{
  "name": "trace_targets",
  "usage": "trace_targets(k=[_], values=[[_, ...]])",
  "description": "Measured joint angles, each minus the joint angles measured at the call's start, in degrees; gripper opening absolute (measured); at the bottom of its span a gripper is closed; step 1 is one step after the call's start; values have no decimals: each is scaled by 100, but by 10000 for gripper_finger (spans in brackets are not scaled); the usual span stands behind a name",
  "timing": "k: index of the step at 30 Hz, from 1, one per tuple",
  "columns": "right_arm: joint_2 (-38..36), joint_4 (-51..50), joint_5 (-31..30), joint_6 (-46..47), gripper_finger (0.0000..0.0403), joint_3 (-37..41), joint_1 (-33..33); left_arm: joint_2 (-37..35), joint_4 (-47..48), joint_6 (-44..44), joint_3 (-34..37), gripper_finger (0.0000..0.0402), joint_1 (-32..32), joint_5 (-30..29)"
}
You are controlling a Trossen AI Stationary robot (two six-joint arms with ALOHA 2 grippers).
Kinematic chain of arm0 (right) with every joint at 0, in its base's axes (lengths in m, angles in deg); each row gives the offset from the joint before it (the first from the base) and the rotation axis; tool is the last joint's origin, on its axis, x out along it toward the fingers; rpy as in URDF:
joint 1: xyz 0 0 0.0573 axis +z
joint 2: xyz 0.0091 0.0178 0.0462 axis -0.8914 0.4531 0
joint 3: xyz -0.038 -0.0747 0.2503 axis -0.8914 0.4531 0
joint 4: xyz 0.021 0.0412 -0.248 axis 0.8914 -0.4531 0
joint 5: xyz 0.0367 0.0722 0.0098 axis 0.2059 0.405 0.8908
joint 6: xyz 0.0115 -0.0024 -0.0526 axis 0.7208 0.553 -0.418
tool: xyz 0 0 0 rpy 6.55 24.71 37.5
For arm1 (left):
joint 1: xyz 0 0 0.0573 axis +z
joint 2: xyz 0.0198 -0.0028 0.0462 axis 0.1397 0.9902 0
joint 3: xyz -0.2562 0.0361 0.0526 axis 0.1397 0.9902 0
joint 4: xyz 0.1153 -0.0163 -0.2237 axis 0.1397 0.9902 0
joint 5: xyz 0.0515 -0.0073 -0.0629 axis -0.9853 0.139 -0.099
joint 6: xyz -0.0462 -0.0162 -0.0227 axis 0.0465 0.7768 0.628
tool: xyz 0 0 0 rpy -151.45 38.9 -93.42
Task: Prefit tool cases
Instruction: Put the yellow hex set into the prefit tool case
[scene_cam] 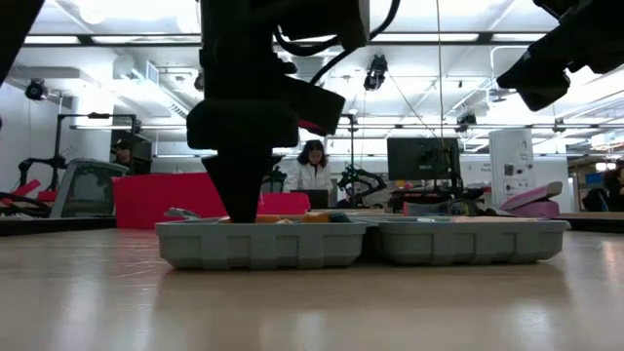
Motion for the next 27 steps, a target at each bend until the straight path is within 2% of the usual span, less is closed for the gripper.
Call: trace_targets(k=[9, 16, 21, 27], values=[[1, 3, 0, 24, 199, 0, 15, -245, 378, 82, -476, 3, 2, 29], [1, 2, 0, 42, 199, 0, 15, -239, 527, 123, -522, 4, 2, 558], [1, -2, 0, 43, 199, -9, 15, -241, 493, 147, -190, 2, 2, 751], [2, 3, 0, -60, 199, -120, 53, -265, -242, 204, 409, 2, 2, 944]])
